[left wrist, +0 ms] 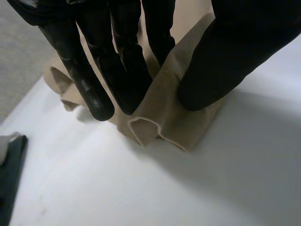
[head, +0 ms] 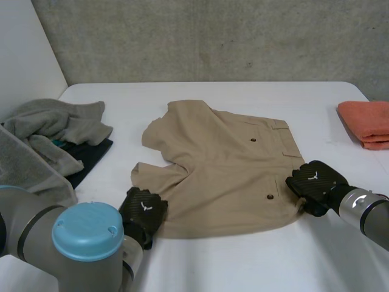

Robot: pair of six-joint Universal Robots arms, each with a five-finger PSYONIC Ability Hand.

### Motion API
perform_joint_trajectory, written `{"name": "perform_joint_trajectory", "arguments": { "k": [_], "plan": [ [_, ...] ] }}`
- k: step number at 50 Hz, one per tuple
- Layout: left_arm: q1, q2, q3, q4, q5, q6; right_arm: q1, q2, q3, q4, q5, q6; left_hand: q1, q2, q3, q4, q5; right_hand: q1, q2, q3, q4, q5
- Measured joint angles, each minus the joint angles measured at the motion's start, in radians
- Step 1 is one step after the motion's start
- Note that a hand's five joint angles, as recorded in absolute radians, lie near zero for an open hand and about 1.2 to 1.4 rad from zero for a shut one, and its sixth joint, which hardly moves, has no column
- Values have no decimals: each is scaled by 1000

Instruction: Fold the laundry.

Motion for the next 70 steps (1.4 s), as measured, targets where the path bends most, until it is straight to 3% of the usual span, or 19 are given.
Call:
{"name": "perform_joint_trajectory", "arguments": {
  "k": [8, 16, 25, 30, 36, 46, 55, 56, 63, 64, 66, 67, 68, 69, 70],
  "plan": [
    [0, 29, 25, 48, -40, 26, 3, -20, -15, 3, 6, 21, 0, 6, 6, 6, 0, 10, 0, 4, 7, 25],
    [3, 124, 85, 32, -48, 52, 11, -130, -70, 46, 31, 72, 0, 8, 10, 10, 0, 23, 0, 4, 7, 36],
    [12, 436, 240, -31, -38, 82, 7, -360, -386, 254, 32, 188, 0, 9, 12, 11, 0, 23, 0, 13, 8, 44],
    [16, 554, 381, -32, -35, 86, 7, -403, -612, 289, 29, 348, 0, 10, 14, 11, 0, 23, 0, 13, 8, 48],
    [19, 589, 519, -29, -24, 87, 2, -402, -767, 291, 20, 481, 0, 10, 14, 11, 0, 23, 0, 13, 8, 56],
    [71, 380, 750, -28, 59, 91, 46, -225, -924, 285, 55, 577, 0, 11, 15, 11, 0, 37, 0, 13, 11, 56],
    [123, -47, 899, -17, 106, 108, 147, 105, -987, 252, 203, 561, 0, 11, 15, 11, 0, 38, 0, 14, 11, 56],
    [128, -145, 943, -5, 108, 127, 160, 172, -993, 217, 237, 554, 0, 11, 15, 11, 0, 43, 0, 14, 11, 57],
    [142, -434, 1153, 83, 108, 232, 193, 352, -1029, 4, 389, 535, -64, -38, -35, -40, -49, 40, -1, 12, 9, 55],
    [145, -500, 1219, 127, 107, 254, 199, 397, -1039, -87, 433, 533, -264, -242, -236, -243, -248, -147, -243, -235, -222, -152],
    [146, -556, 1281, 186, 105, 267, 207, 438, -1049, -175, 462, 531, -692, -622, -587, -603, -605, -432, -541, -508, -510, -433],
    [146, -572, 1301, 212, 104, 268, 209, 450, -1052, -200, 469, 530, -860, -782, -765, -785, -779, -432, -541, -508, -510, -433],
    [146, -591, 1326, 252, 103, 269, 213, 466, -1056, -232, 476, 530, -939, -902, -886, -906, -885, -626, -777, -742, -743, -667],
    [145, -601, 1340, 279, 101, 267, 217, 480, -1060, -256, 480, 529, -954, -955, -942, -959, -930, -626, -777, -742, -743, -667],
    [143, -606, 1350, 304, 100, 265, 220, 486, -1063, -265, 481, 529, -954, -979, -967, -983, -944, -723, -929, -923, -920, -840]
  ]
}}
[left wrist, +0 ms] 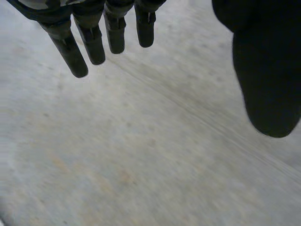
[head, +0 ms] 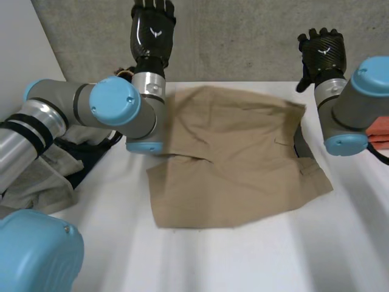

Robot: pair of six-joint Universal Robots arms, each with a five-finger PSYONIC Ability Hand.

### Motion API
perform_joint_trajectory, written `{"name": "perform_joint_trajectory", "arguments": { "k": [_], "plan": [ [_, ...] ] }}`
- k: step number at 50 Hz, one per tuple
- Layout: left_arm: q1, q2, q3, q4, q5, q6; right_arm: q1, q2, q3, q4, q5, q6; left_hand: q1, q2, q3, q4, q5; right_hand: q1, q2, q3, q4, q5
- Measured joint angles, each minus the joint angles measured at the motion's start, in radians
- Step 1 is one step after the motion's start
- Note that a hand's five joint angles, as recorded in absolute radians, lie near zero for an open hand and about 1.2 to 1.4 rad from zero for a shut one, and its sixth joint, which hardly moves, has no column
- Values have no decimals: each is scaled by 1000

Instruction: Fold the laundry.

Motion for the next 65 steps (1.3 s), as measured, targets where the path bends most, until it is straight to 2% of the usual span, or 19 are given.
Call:
{"name": "perform_joint_trajectory", "arguments": {
  "k": [5, 10, 14, 18, 20, 21, 24, 25, 26, 29, 33, 35, 37, 39, 44, 51, 57, 65],
  "plan": [
    [-14, 52, -46, 55, -12, -22, 8, -27, 3, 55, -10, -2, 0, -3, -1, -2, 0, -9, -25, -33, -24, -34],
    [-26, 198, -225, 54, -25, -56, 6, -127, 48, 200, -39, -11, 0, -3, -1, -2, 0, -9, -25, -33, -24, -35],
    [-52, 364, -468, 4, -31, -84, -7, -264, 168, 361, -128, -76, 9, 1, 2, 3, 2, -9, -25, -33, -24, -34],
    [-95, 508, -692, -95, -32, -122, -50, -371, 313, 471, -228, -189, 149, 122, 108, 121, 107, -2, -16, -22, -18, -29],
    [-115, 560, -778, -150, -32, -148, -74, -402, 370, 501, -262, -238, 263, 233, 225, 231, 216, 17, 22, 18, 5, 2],
    [-131, 600, -847, -204, -31, -178, -107, -438, 447, 535, -306, -308, 319, 281, 274, 286, 271, 73, 91, 90, 73, 57],
    [-151, 645, -929, -278, -29, -228, -142, -469, 525, 562, -348, -383, 356, 324, 314, 327, 310, 125, 144, 149, 130, 107],
    [-165, 678, -993, -343, -26, -281, -171, -488, 589, 579, -383, -448, 356, 324, 314, 327, 310, 180, 205, 207, 195, 166],
    [-175, 698, -1035, -389, -24, -323, -192, -500, 632, 587, -409, -493, 464, 432, 425, 438, 418, 217, 254, 252, 242, 208],
    [-192, 728, -1114, -484, -16, -428, -248, -515, 724, 595, -469, -590, 510, 485, 479, 488, 466, 227, 272, 268, 256, 220],
    [-209, 740, -1189, -585, 14, -572, -332, -519, 828, 593, -568, -703, 525, 502, 497, 506, 484, 238, 286, 285, 272, 237],
    [-211, 739, -1204, -605, 27, -608, -350, -519, 846, 591, -592, -723, 525, 502, 497, 506, 484, 238, 286, 285, 272, 237],
    [-212, 731, -1222, -629, 51, -657, -387, -513, 885, 584, -655, -765, 511, 488, 486, 494, 474, 237, 284, 283, 271, 237],
    [-210, 710, -1229, -637, 72, -683, -403, -504, 902, 574, -696, -782, 401, 392, 389, 392, 374, 236, 284, 283, 270, 237],
    [-189, 648, -1207, -623, 87, -694, -416, -450, 912, 525, -765, -792, 341, 322, 323, 318, 296, 234, 279, 274, 264, 231],
    [-157, 574, -1152, -594, 76, -682, -405, -384, 890, 446, -775, -776, 341, 321, 320, 315, 294, 234, 273, 267, 255, 220],
    [-128, 475, -1050, -551, 18, -648, -396, -328, 843, 374, -765, -684, 341, 321, 320, 315, 294, 235, 276, 269, 257, 231],
    [-125, 424, -966, -489, -28, -559, -354, -291, 787, 331, -714, -598, 341, 321, 320, 315, 295, 336, 402, 396, 379, 338]
  ]
}}
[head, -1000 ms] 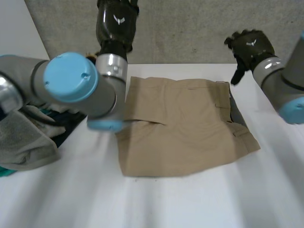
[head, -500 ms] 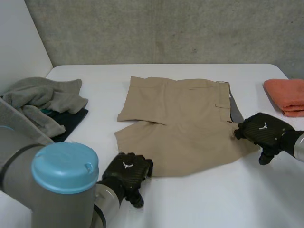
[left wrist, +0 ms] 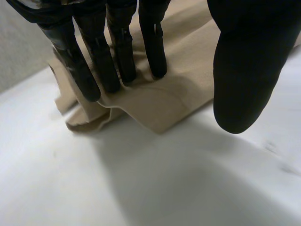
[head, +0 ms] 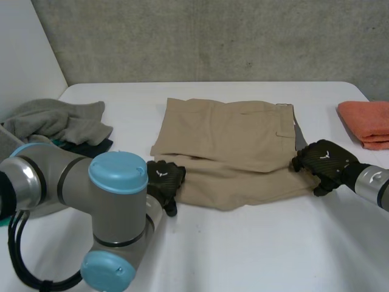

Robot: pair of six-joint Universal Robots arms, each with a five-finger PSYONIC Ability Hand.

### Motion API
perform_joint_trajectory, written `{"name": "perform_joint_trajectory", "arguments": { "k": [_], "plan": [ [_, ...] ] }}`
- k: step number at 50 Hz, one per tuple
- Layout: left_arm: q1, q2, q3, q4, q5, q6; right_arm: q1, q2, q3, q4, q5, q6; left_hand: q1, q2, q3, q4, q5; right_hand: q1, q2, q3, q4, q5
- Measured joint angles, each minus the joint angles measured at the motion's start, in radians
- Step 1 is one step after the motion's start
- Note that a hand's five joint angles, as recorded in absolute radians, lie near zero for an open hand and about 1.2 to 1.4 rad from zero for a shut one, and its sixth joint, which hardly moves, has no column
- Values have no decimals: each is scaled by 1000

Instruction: Fold the laundry.

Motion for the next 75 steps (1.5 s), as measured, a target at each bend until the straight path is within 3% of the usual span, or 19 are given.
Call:
{"name": "perform_joint_trajectory", "arguments": {
  "k": [6, 14, 17, 20, 22, 30, 37, 43, 48, 51, 59, 62, 65, 66, 75],
  "plan": [
    [-3, -34, 39, 70, -6, 96, 39, 25, -35, -14, 55, 10, 0, 0, 0, 0, 0, 96, 117, 117, 122, 112],
    [-10, -98, 94, 120, -4, 218, 73, 54, -74, -14, 100, 16, 18, 16, 14, 28, 37, 355, 446, 455, 465, 436],
    [-9, -122, 115, 124, -2, 238, 79, 59, -87, -13, 120, 41, 166, 155, 149, 158, 160, 382, 530, 541, 547, 522],
    [-7, -136, 129, 132, 2, 243, 82, 57, -97, -12, 143, 73, 505, 483, 473, 492, 488, 382, 530, 542, 550, 533],
    [-5, -139, 134, 143, 5, 243, 84, 52, -100, -9, 160, 92, 608, 622, 605, 626, 618, 382, 530, 542, 550, 536],
    [-5, -113, 117, 165, 8, 244, 88, -7, -90, 43, 246, 123, 609, 666, 654, 676, 643, 382, 530, 542, 550, 546],
    [-13, 111, 4, -14, 7, 271, 85, -124, -58, 224, 332, 109, 609, 667, 656, 679, 643, 397, 530, 542, 550, 546],
    [-39, 311, -109, -318, 25, 313, 78, -236, -24, 473, 355, 37, 609, 668, 656, 679, 654, 436, 530, 542, 550, 556],
    [-73, 366, -154, -494, 71, 328, 75, -277, -3, 673, 357, -62, 609, 668, 660, 679, 663, 457, 530, 542, 550, 562],
    [-76, 363, -151, -513, 91, 330, 78, -279, -1, 705, 359, -83, 609, 669, 660, 679, 663, 457, 530, 542, 550, 562],
    [-39, 274, -52, -388, 106, 325, 103, -265, -18, 618, 360, -33, 609, 669, 660, 680, 663, 457, 530, 542, 550, 563],
    [-4, 200, 33, -310, 100, 322, 132, -262, -34, 506, 342, 74, 609, 669, 660, 680, 663, 156, 176, 186, 194, 233],
    [14, 156, 87, -284, 98, 321, 142, -279, -27, 451, 319, 143, 609, 669, 660, 680, 663, 65, 65, 69, 77, 115],
    [20, 142, 106, -278, 97, 320, 143, -290, -18, 437, 306, 164, 609, 669, 660, 680, 663, -45, -69, -68, -56, -20],
    [66, 85, 202, -200, 44, 321, 138, -355, 106, 407, 202, 214, 609, 669, 660, 680, 663, -108, -149, -151, -146, -127]
  ]
}}
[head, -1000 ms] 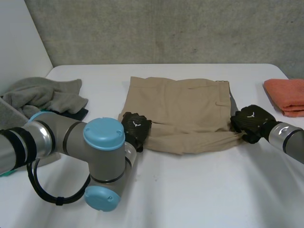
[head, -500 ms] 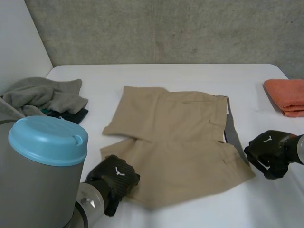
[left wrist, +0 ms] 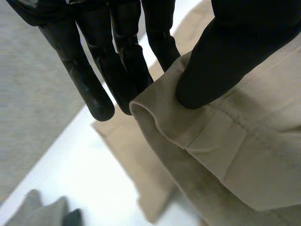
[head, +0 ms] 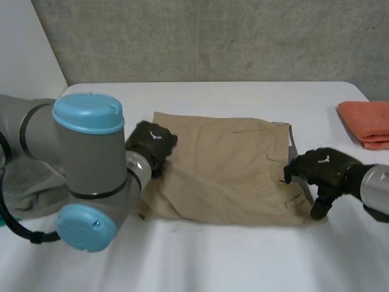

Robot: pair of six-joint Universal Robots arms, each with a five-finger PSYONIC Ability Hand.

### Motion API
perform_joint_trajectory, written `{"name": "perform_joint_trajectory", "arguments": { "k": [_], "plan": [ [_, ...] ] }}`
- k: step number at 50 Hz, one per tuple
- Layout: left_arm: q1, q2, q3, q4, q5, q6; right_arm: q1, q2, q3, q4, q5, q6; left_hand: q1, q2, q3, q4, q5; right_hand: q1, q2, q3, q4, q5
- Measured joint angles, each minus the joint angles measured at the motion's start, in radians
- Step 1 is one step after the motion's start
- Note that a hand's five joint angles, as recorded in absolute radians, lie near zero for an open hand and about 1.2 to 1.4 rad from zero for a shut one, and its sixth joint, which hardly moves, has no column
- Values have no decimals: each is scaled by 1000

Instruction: Fold the laundry.

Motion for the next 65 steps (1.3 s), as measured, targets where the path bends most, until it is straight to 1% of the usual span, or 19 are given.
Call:
{"name": "perform_joint_trajectory", "arguments": {
  "k": [10, 13, 14, 15, 16, 18, 24, 30, 31, 32, 33, 36, 40, 44, 49, 52, 57, 60, 65],
  "plan": [
    [18, -9, 10, 67, -35, 6, 3, 9, 100, -53, -28, -15, 0, 0, 0, 0, 0, 1, -15, -43, -42, -27],
    [19, -9, 6, 66, -35, 6, 7, 31, 116, -119, -22, -18, 0, 0, 0, 0, 0, 49, 67, 51, 53, 58],
    [19, -9, 3, 64, -35, 5, 8, 41, 119, -142, -20, -18, 0, 0, 0, 0, 0, 167, 213, 196, 196, 188],
    [18, -8, 0, 62, -35, 5, 9, 55, 121, -173, -16, -18, 0, 0, 0, 0, 0, 234, 265, 261, 261, 250],
    [17, -7, -3, 61, -34, 4, 10, 61, 121, -186, -13, -18, 0, 0, 0, 0, 0, 411, 485, 461, 460, 438],
    [16, -5, -11, 58, -34, 2, 12, 82, 121, -230, -3, -17, 0, 0, 0, 0, 0, 525, 674, 669, 670, 650],
    [10, 38, -77, 34, -31, 1, 11, 105, 113, -284, 63, -20, 0, 0, 0, 0, 0, 531, 684, 693, 696, 676],
    [7, 122, -164, -26, -26, 6, 4, 71, 103, -191, 104, -46, 0, 0, 0, 0, 0, 531, 684, 693, 696, 676],
    [6, 157, -198, -61, -21, 8, -2, 44, 95, -88, 112, -89, 0, 0, 0, 0, 0, 531, 684, 693, 696, 676],
    [5, 173, -214, -79, -18, 8, -3, 38, 93, -66, 113, -99, 0, 0, 0, 0, 0, 531, 684, 693, 696, 676],
    [3, 211, -250, -121, -11, 9, -13, 10, 79, 63, 115, -163, 0, 0, 0, 0, 0, 531, 684, 694, 696, 676],
    [-2, 257, -294, -174, 15, 9, -45, -16, 53, 190, 104, -237, 0, 0, 0, 0, 0, 531, 684, 694, 696, 676],
    [-9, 265, -301, -181, 53, 9, -68, -13, 18, 201, 86, -239, 0, 0, 0, 0, 0, 531, 684, 694, 696, 676],
    [-11, 210, -256, -129, 78, 8, -52, 32, -30, 153, 74, -193, 0, 1, 1, 0, 0, 531, 684, 694, 696, 676],
    [-4, 92, -144, -16, 69, 8, 42, 150, -158, 44, 94, -90, 0, 1, 2, 0, 0, 548, 684, 694, 696, 681],
    [7, 23, -69, 67, 51, 11, 95, 212, -250, -19, 129, -32, 0, 1, 2, 0, 0, 551, 684, 694, 696, 682],
    [42, -129, 102, 274, 19, 69, 163, 331, -433, -171, 208, 48, 0, 1, 2, 0, 0, 551, 684, 694, 696, 682],
    [57, -219, 205, 387, 10, 133, 187, 391, -507, -275, 248, 61, 0, 1, 2, 0, 0, 551, 684, 694, 696, 685],
    [67, -371, 382, 490, 9, 196, 220, 495, -588, -477, 320, 56, 0, 1, 2, 0, 0, 551, 684, 694, 697, 687]
  ]
}}
